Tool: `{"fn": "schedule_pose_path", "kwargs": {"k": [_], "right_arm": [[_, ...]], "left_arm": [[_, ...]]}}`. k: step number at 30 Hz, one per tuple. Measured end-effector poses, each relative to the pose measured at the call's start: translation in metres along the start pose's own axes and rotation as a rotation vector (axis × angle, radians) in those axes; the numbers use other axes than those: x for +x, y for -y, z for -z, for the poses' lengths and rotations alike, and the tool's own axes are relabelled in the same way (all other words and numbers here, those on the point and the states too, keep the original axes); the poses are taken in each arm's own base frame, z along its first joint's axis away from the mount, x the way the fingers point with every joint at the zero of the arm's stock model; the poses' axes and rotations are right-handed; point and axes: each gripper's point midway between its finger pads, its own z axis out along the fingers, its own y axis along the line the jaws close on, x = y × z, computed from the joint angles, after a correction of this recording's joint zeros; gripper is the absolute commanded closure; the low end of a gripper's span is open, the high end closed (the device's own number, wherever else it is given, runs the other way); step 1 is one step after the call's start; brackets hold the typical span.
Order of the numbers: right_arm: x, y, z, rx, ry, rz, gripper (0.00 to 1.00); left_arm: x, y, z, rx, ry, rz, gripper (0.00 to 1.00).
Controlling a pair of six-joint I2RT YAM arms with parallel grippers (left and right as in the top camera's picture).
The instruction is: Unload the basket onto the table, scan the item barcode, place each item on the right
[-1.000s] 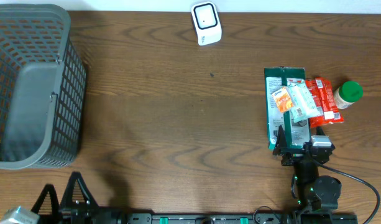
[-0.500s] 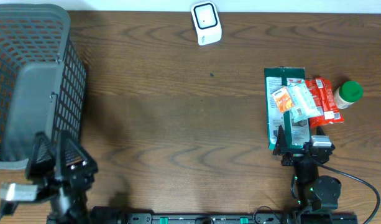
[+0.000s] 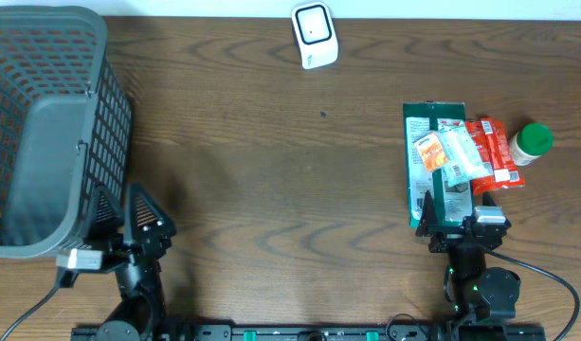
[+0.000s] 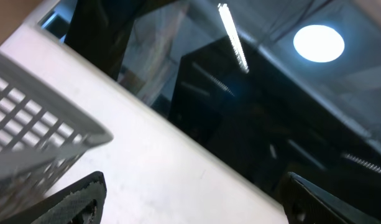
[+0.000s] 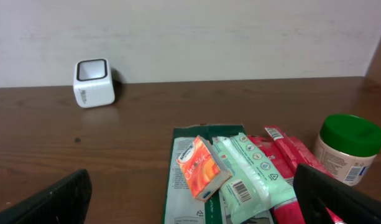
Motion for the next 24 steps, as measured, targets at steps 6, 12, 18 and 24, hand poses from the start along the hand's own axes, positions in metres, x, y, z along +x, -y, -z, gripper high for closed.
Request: {"fn": "schedule_pose_path", "kwargs": {"k": [6,12,18,24], "right_arm": [[0.000,0.000,0.000,0.000,0.000,0.000,0.01],[0.000,0.000,0.000,0.000,0.000,0.000,0.01],[0.000,0.000,0.000,0.000,0.000,0.000,0.01],[0.000,0.000,0.000,0.000,0.000,0.000,0.01]], "left_arm": [[0.036,-0.020,0.005,-0.048,-0.130,-0.056,0.11],[0.076,-0.038,0.015,-0.082,-0.309,-0.165,0.11],[0.102,-0.040,0.025,-0.019,-0.447,-0.340,0.11],[0.125,-0.043,0.038,0.051,-0.568,-0.488,0.11]]}}
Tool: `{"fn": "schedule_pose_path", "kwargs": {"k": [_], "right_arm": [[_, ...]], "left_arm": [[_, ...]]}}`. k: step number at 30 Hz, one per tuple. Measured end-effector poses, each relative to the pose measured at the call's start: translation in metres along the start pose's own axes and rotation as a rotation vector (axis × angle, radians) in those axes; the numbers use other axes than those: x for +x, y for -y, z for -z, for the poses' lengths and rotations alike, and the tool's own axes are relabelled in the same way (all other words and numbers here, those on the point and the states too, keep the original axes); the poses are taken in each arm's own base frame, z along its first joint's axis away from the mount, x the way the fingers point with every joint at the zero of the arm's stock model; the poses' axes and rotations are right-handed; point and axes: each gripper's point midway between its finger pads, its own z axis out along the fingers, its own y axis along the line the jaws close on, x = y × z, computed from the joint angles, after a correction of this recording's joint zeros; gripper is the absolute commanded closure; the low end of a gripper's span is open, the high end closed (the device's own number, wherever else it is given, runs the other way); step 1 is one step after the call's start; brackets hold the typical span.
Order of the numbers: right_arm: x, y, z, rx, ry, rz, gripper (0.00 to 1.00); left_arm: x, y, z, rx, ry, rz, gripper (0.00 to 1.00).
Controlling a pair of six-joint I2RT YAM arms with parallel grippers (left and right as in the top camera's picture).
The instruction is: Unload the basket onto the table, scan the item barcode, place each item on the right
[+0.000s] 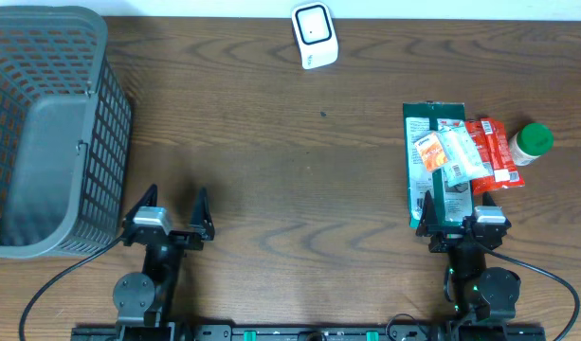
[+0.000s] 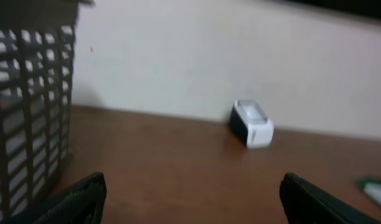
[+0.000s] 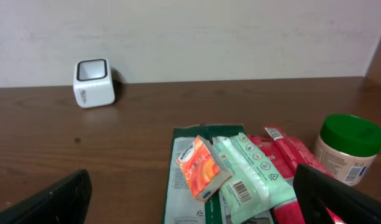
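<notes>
A pile of items lies at the right: an orange pack and a pale green pack with its barcode facing up, both on a dark green packet. Red packets lie beside them. The white scanner stands at the far edge, also seen in the left wrist view as a white scanner. My right gripper is open, low at the near end of the pile, touching nothing. My left gripper is open and empty at the near left, level, facing the scanner.
A grey mesh basket fills the left side, close to my left gripper. A green-lidded jar stands right of the pile. Bare wood lies between the basket and the pile.
My left gripper was tilted up at the ceiling right by the basket. Now it is level, a little further right, looking across the table. The right arm and the items are unchanged.
</notes>
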Motion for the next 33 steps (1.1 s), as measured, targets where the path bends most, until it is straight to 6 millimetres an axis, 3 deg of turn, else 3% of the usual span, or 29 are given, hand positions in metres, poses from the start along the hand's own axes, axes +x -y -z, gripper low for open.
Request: {"fn": "schedule_pose_path", "kwargs": {"k": [8,33], "right_arm": [[0.000,0.000,0.000,0.000,0.000,0.000,0.01],[0.000,0.000,0.000,0.000,0.000,0.000,0.01]], "left_arm": [[0.027,-0.001,0.002,0.006,-0.112,-0.052,0.10],[0.031,-0.003,0.002,-0.004,-0.132,-0.065,0.11]]}}
